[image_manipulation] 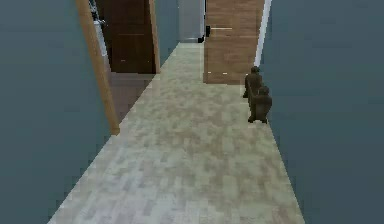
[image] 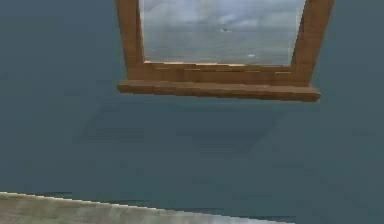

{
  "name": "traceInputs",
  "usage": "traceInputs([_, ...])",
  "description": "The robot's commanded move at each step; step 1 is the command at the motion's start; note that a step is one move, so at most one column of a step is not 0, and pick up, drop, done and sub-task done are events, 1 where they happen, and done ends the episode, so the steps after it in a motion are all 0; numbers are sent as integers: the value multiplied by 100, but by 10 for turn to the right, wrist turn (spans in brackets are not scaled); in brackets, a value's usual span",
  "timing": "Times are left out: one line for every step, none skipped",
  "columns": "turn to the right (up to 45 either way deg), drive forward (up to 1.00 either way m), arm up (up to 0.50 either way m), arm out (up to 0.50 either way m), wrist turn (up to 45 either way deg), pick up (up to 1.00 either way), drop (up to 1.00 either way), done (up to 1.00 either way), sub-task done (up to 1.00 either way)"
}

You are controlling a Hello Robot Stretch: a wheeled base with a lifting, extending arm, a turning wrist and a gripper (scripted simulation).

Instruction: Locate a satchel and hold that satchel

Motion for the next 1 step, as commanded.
traceInputs([60,0,0,0,0,0,0,0,0])
